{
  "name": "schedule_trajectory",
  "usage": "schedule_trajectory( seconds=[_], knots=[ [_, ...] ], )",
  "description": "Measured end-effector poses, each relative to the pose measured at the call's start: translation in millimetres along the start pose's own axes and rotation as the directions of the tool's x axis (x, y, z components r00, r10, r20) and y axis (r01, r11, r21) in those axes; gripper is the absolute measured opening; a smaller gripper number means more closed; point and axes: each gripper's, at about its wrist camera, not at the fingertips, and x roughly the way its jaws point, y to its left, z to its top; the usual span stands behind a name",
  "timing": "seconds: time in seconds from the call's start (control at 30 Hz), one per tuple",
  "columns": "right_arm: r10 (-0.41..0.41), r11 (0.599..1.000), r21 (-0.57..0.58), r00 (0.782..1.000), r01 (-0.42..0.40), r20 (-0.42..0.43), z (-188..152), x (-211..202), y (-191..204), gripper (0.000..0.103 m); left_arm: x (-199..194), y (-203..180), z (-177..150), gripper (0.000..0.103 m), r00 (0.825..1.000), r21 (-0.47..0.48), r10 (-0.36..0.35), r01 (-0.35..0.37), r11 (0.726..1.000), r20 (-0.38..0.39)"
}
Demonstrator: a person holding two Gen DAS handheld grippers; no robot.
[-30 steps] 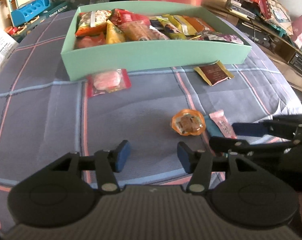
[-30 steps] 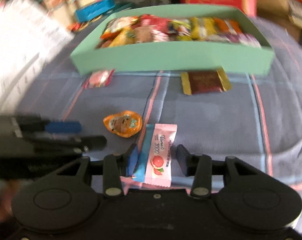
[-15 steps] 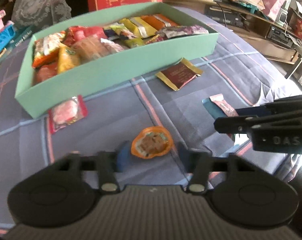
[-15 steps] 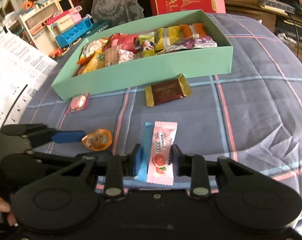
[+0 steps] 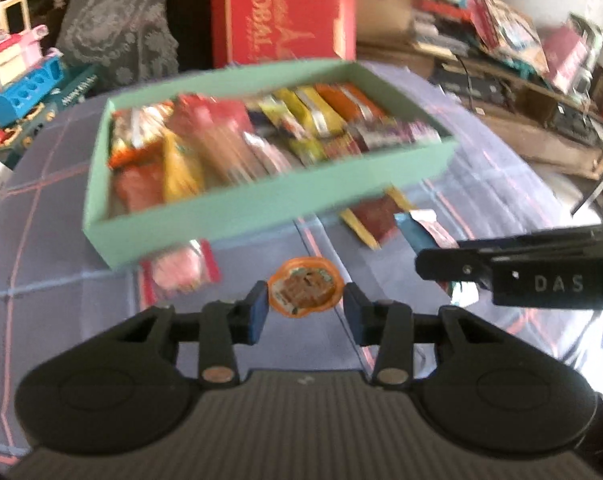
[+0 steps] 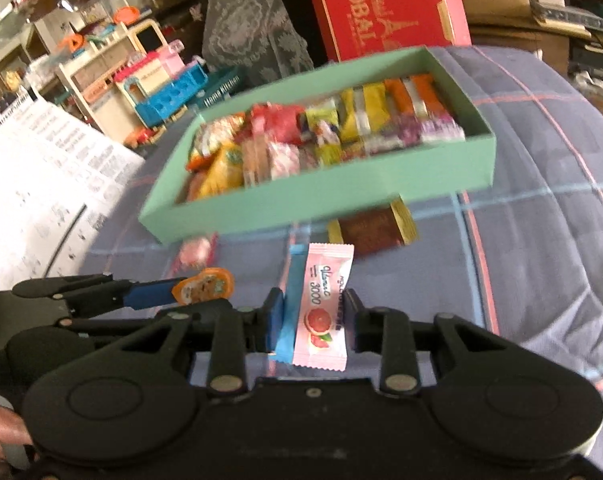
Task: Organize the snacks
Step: 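Carry the jelly candy and candy stick over the green tray, then open both grippers to drop the candies into the tray, then move both grippers to the red-wrapped candy and brown chocolate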
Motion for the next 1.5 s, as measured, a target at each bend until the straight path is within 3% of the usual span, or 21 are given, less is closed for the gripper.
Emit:
schedule_trajectory(
  seconds=[0.33, 0.67, 0.7, 0.73, 0.77, 0.8, 0.83, 0.87, 1.0, 1.5],
  knots=[
    [0.035, 0.998, 0.048, 0.996, -0.039, 0.081, 71, 12, -5, 0.031, 7, 53, 64, 0.04, 0.994, -0.119, 0.086, -0.078, 0.99, 0.063],
    [0.025, 0.991, 0.128, 0.998, -0.033, 0.06, 114, 63, -21, 0.031, 56, 74, 103, 0.042, 0.994, -0.172, 0.104, -0.099, 0.98, 0.021],
    [0.022, 0.991, 0.133, 0.998, -0.029, 0.056, 117, 68, -22, 0.035, 60, 73, 103, 0.042, 0.994, -0.171, 0.108, -0.104, 0.98, 0.013],
    [0.021, 0.99, 0.141, 0.998, -0.029, 0.053, 117, 71, -22, 0.036, 65, 73, 103, 0.05, 0.992, -0.173, 0.123, -0.12, 0.978, 0.004],
    [0.019, 0.988, 0.152, 0.998, -0.027, 0.052, 116, 73, -24, 0.048, 70, 72, 102, 0.07, 0.99, -0.174, 0.138, -0.137, 0.975, -0.004],
    [0.022, 0.986, 0.161, 0.998, -0.03, 0.05, 116, 75, -25, 0.069, 72, 73, 100, 0.079, 0.988, -0.175, 0.153, -0.152, 0.973, -0.008],
    [0.021, 0.986, 0.167, 0.998, -0.03, 0.053, 115, 76, -26, 0.079, 74, 72, 98, 0.089, 0.986, -0.175, 0.17, -0.168, 0.97, -0.006],
    [0.013, 0.985, 0.168, 0.998, -0.023, 0.064, 114, 76, -27, 0.091, 75, 71, 95, 0.09, 0.985, -0.17, 0.174, -0.171, 0.97, -0.003],
    [0.011, 0.984, 0.179, 0.996, -0.026, 0.083, 110, 72, -32, 0.101, 76, 70, 85, 0.098, 0.986, -0.17, 0.163, -0.164, 0.972, -0.024],
    [0.004, 0.982, 0.188, 0.996, -0.021, 0.087, 83, 44, -26, 0.103, 29, 81, 42, 0.103, 0.987, -0.263, 0.161, -0.153, 0.953, 0.009]
  ],
)
